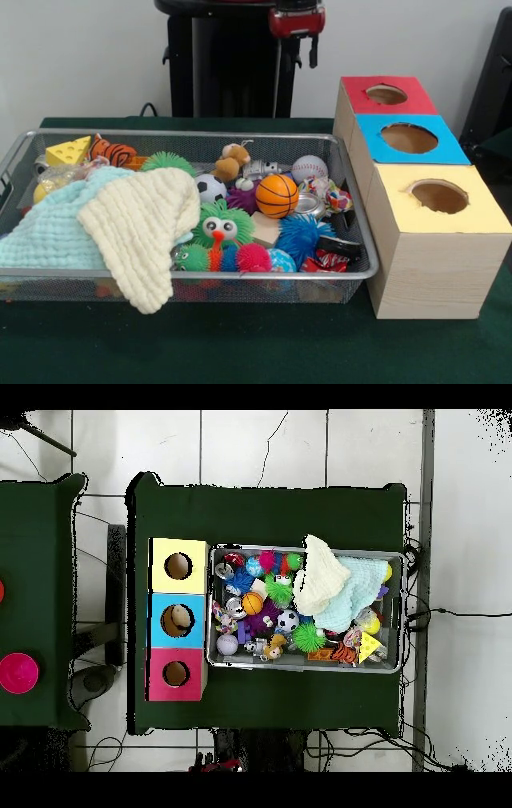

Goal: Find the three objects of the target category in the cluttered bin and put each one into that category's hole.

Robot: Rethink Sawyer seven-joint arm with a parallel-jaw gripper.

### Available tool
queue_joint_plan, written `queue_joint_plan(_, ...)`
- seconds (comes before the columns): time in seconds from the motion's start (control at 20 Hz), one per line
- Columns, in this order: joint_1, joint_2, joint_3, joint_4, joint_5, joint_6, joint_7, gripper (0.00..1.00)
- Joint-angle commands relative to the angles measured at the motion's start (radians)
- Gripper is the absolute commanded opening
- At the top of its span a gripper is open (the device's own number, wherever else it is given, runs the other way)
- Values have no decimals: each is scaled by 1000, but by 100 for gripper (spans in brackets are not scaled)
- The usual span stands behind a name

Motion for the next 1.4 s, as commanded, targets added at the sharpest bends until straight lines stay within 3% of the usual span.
queue_joint_plan(0.05, 181, 218, -210, 206, -39, -154, 339, 100)
queue_joint_plan(0.25, 318, 317, -224, 247, 3, -294, 446, 100)
queue_joint_plan(0.55, 590, 444, -222, 294, 68, -478, 664, 100)
queue_joint_plan(0.7, 733, 519, -183, 310, 106, -581, 786, 100)
queue_joint_plan(0.95, 972, 604, -87, 364, 235, -729, 991, 100)
queue_joint_plan(1.15, 1078, 637, -56, 408, 283, -794, 1128, 100)
queue_joint_plan(1.25, 1115, 632, -79, 432, 299, -804, 1139, 100)
queue_joint_plan(1.4, 1089, 671, -105, 412, 271, -818, 1094, 100)
